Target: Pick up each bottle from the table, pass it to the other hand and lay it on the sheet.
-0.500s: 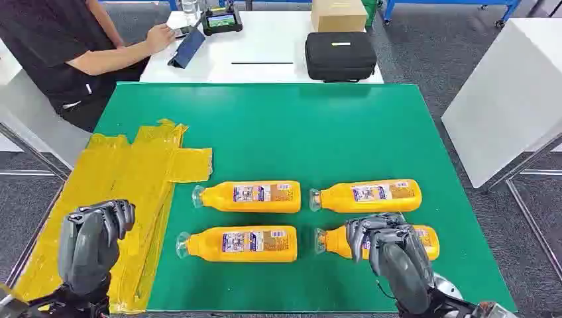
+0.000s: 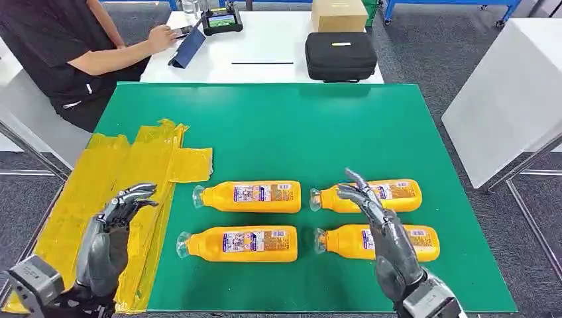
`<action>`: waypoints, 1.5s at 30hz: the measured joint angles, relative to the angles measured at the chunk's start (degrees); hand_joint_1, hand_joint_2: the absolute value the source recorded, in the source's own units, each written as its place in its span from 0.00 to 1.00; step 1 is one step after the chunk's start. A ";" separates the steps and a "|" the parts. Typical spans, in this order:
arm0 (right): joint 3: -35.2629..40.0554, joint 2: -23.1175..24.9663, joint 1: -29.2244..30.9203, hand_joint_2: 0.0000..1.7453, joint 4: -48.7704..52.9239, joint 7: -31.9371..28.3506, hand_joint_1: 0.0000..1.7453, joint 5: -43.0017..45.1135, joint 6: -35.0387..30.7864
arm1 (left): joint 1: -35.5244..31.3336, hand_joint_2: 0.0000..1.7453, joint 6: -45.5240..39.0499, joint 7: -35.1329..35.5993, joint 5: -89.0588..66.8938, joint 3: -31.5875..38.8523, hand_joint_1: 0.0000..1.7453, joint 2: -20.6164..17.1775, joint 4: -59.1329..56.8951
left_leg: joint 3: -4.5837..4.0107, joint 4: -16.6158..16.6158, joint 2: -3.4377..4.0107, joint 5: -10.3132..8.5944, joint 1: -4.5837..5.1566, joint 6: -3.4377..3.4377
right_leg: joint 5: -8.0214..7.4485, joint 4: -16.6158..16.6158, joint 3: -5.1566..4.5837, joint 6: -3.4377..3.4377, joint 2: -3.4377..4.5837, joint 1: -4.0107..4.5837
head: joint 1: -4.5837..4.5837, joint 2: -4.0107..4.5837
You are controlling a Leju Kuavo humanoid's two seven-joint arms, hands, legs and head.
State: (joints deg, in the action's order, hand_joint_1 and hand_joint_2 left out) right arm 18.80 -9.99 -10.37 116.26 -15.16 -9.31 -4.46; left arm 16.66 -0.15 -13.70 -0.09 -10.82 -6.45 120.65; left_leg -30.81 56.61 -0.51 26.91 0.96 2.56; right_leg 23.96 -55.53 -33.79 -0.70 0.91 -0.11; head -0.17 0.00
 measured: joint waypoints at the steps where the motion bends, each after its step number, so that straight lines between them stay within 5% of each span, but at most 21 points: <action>1: -0.20 0.07 -1.04 1.00 0.35 0.85 0.00 -0.74 -1.07 | 0.49 0.00 0.00 0.00 -0.20 0.00 0.00 0.00 -0.15 | -0.02 0.00 0.00 0.00 0.00 0.00 | 0.00 0.00 -0.01 0.00 0.00 0.00 | 0.00 0.00; 9: -0.65 -0.55 -6.88 1.00 2.27 3.71 0.00 -4.51 -7.15 | 3.39 0.00 0.72 -0.02 -0.61 0.04 0.00 -0.09 -1.05 | -0.08 -0.01 0.00 0.04 -0.01 -0.01 | 0.02 0.01 -0.06 0.01 0.00 0.00 | 0.00 0.00; 16: -0.72 -4.27 -13.29 1.00 5.01 16.92 0.00 -25.49 -15.91 | 5.13 0.00 1.44 0.26 -2.29 0.83 0.00 -0.04 -1.90 | -0.12 0.00 0.01 0.07 0.02 0.02 | 0.02 0.02 -0.05 0.00 0.00 -0.01 | 0.00 0.00; 23: -0.79 -6.95 -16.40 1.00 6.73 21.14 0.00 -29.90 -16.85 | 5.17 0.00 2.27 0.59 -2.38 1.73 0.00 0.35 -2.82 | -0.10 -0.01 0.03 0.07 0.01 0.02 | 0.02 0.02 -0.04 0.00 0.01 -0.01 | 0.00 0.00; 29: -1.72 -9.16 -17.90 1.00 6.73 32.49 0.00 -41.93 -16.69 | 5.17 0.00 2.47 1.90 -3.08 2.30 0.00 2.41 -2.86 | -0.10 -0.01 0.02 0.07 0.01 0.02 | 0.02 0.02 -0.02 0.00 0.01 -0.01 | -0.02 0.00; 33: -3.35 -9.42 -17.25 1.00 5.22 32.87 0.00 -43.78 -16.10 | 4.82 0.00 1.92 2.08 -3.25 2.30 0.00 3.04 -3.15 | -0.09 -0.01 0.02 0.07 0.01 0.02 | 0.02 0.02 -0.01 0.00 0.02 -0.01 | 0.00 0.00; 45: -11.87 -7.50 -9.12 1.00 -5.44 26.97 0.00 -47.88 -0.81 | 3.68 0.00 -2.80 0.98 -1.38 1.40 0.00 2.19 -3.98 | -0.05 0.00 0.04 0.05 0.01 0.02 | 0.01 0.02 0.00 0.00 0.01 0.00 | 0.00 0.00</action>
State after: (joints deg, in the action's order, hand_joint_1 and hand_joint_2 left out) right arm 6.93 -17.49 -19.49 110.82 11.80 -57.20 -5.27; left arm 20.34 -2.95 -12.72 -1.47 -9.42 -4.26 116.67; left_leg -30.86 56.60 -0.47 26.96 0.96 2.58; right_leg 23.97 -55.51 -33.78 -0.70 0.92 -0.11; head -0.17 0.00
